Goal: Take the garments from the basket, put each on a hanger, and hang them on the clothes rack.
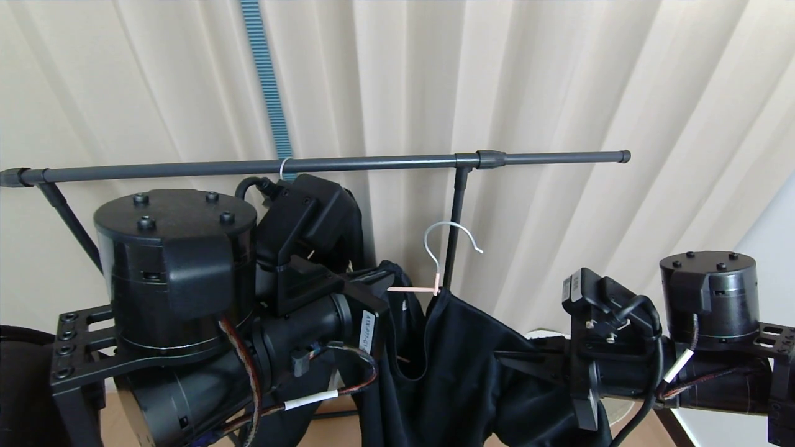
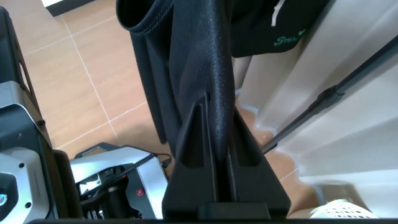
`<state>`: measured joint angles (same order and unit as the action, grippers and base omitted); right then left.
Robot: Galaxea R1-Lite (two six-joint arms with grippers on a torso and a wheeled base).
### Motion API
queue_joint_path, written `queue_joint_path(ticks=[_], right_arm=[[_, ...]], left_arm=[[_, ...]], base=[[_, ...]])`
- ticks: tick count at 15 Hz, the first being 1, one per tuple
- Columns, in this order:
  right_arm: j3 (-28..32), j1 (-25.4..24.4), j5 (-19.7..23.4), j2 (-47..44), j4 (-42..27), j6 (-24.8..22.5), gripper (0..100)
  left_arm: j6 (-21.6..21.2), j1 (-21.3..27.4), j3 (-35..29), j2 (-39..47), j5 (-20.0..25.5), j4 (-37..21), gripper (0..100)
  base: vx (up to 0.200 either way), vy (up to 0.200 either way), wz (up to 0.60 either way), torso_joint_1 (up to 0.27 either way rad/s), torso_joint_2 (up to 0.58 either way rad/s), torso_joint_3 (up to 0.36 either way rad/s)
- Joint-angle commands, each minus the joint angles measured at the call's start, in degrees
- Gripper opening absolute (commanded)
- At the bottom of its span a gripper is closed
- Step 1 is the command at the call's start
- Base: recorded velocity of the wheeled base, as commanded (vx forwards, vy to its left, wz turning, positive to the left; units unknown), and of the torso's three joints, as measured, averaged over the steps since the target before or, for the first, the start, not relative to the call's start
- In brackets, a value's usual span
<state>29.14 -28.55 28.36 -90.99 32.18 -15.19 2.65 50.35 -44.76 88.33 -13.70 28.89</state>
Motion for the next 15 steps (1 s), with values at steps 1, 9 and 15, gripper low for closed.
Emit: queue_joint_path(ticks=[1,9,15], right_arm=[[-1.1,-0.3,0.1,-0.4,2.0,0.2,0],[-4.7,-1.5,0.5,-0.9,13.0,4.7,0],[-5.0,-1.4,0.6,-0.7,14.2,5.5,0]], left_arm=[[0.5,0.4,-0.1,0.1,0.0,0.0,0],[0.5,1.0,0.2,0.3,0.0,0.0,0],[0.4,1.0,0.3,0.4,0.0,0.0,0]], base=[[0.000,0.000,0.00,0.000,0.00,0.000],[0.000,0.000,0.00,0.000,0.00,0.000],[0.000,0.000,0.00,0.000,0.00,0.000]])
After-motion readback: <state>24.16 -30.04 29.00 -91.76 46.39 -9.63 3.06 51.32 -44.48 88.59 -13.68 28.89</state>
